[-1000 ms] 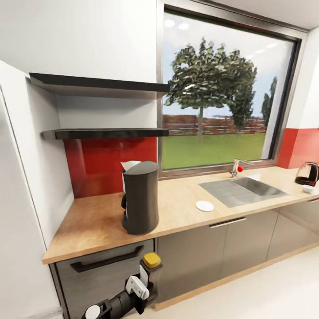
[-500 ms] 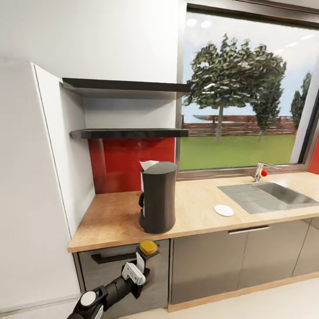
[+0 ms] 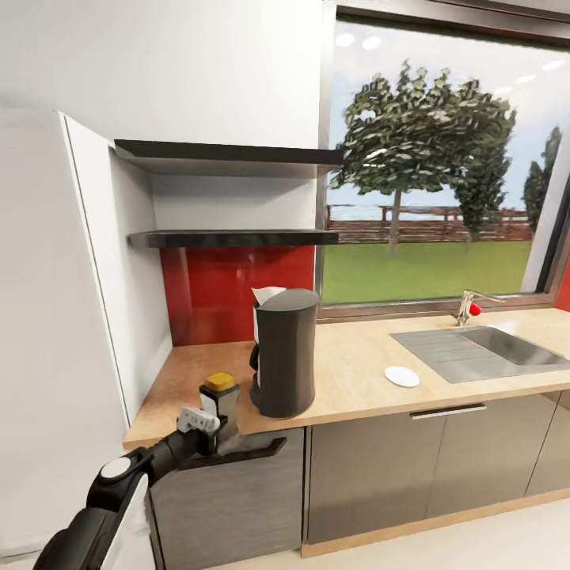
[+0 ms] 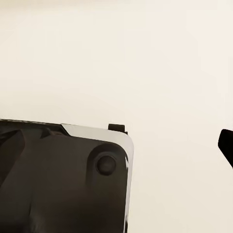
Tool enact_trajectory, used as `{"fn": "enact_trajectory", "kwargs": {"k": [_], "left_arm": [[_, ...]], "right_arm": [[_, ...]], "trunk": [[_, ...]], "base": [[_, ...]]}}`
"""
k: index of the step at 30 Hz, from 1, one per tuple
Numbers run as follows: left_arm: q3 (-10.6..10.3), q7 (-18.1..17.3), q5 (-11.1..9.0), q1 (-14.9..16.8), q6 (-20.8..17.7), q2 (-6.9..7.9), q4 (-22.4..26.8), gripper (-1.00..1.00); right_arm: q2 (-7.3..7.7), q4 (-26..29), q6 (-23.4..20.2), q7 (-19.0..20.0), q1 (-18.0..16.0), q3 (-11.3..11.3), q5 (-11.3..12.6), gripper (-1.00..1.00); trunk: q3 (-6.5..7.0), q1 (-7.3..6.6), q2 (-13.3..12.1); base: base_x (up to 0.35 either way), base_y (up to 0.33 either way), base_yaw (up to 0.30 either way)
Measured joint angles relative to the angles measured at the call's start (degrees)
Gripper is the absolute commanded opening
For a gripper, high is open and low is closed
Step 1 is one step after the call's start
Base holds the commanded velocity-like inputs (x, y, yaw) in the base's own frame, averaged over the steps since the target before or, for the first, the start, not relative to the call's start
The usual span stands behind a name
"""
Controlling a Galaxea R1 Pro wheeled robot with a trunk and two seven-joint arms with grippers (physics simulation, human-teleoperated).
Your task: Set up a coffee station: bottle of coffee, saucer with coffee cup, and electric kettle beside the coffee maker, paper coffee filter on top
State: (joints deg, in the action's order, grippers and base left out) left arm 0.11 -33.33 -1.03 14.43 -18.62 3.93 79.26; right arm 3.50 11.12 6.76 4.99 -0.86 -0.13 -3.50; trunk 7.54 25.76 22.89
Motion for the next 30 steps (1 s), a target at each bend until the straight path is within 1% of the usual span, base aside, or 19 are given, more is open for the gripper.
{"fn": "enact_trajectory", "kwargs": {"k": [3, 6, 10, 13, 15, 17, 18, 19, 21, 23, 26, 29, 30], "left_arm": [[1.6, 0.0, 0.0, 1.5, -2.6, 0.21, 0.0, -1.00], [2.1, 0.0, -0.1, 2.8, -4.1, 1.05, 0.1, -1.00], [2.3, 0.0, -0.1, 4.3, -4.8, 2.01, 0.1, -1.00], [2.5, 0.5, 0.1, 4.8, -4.8, 2.16, 0.1, -1.00], [3.2, 1.0, 0.3, 4.9, -4.7, 2.12, 0.1, -1.00], [4.4, 1.9, 0.4, 4.9, -4.6, 2.06, 0.0, -1.00], [6.1, 2.9, 0.7, 4.6, -4.2, 2.06, -0.1, -1.00], [6.8, 3.2, 0.6, 4.7, -4.2, 2.03, -0.2, -1.00], [7.3, 4.0, 0.9, 4.8, -4.2, 2.01, -0.5, -1.00], [7.5, 5.7, 1.4, 4.8, -4.2, 1.83, -0.7, -1.00], [7.1, 8.1, 1.7, 4.5, -4.2, 1.54, -0.8, -1.00], [5.9, 9.7, 1.8, 4.3, -4.1, 1.41, -1.6, -1.00], [5.8, 9.8, 1.8, 4.3, -4.1, 1.40, -1.8, -1.00]], "right_arm": [[0.00, 0.0, 0.0, 0.0, 0.0, 0.0, 0.0, 1.00], [0.00, 0.1, 0.1, 0.0, 0.0, 0.0, 0.0, 1.00], [0.00, 0.1, 0.1, 0.0, 0.0, 0.0, 0.0, 1.00], [0.00, 0.1, 0.1, 0.0, 0.0, 0.0, 0.0, 1.00], [0.00, 0.0, 0.1, 0.0, 0.0, 0.0, 0.0, 1.00], [0.00, 0.0, 0.1, 0.0, 0.0, 0.0, 0.0, 1.00], [0.02, 0.0, 0.1, 0.0, 0.0, -0.1, 0.0, 1.00], [0.04, 0.0, 0.1, 0.0, 0.0, -0.1, 0.0, 1.00], [0.08, 0.0, 0.0, 0.0, 0.0, -0.1, 0.0, 1.00], [0.24, -0.1, 0.0, 0.0, 0.0, -0.1, -0.1, 1.00], [0.43, -0.2, 0.0, 0.0, 0.0, 0.0, -0.1, 1.00], [0.66, -0.9, 0.0, 0.0, 0.0, 0.0, -0.1, 1.00], [0.69, -1.2, 0.0, 0.0, 0.0, 0.0, -0.1, 1.00]], "trunk": [[0.00, 0.00, 0.0], [0.00, 0.00, 0.0], [0.00, 0.00, 0.0], [0.00, 0.00, 0.0], [0.00, 0.00, 0.0], [0.00, 0.00, 0.0], [-0.01, 0.00, 0.0], [-0.01, 0.00, 0.0], [-0.01, 0.00, 0.0], [-0.01, 0.00, 0.0], [-0.01, 0.00, 0.0], [-0.01, -0.03, 0.0], [-0.01, -0.02, 0.0]], "base": [[0.000, 0.000, 0.000], [0.000, 0.000, 0.000], [0.000, 0.000, 0.000], [0.000, 0.000, 0.000], [0.000, 0.000, 0.000], [0.000, 0.000, 0.000], [0.000, 0.000, 0.000], [0.000, 0.000, 0.000], [0.000, 0.000, 0.000], [0.000, 0.000, 0.000], [0.015, 0.000, 0.000], [0.212, 0.000, 0.000], [0.285, 0.000, 0.000]]}}
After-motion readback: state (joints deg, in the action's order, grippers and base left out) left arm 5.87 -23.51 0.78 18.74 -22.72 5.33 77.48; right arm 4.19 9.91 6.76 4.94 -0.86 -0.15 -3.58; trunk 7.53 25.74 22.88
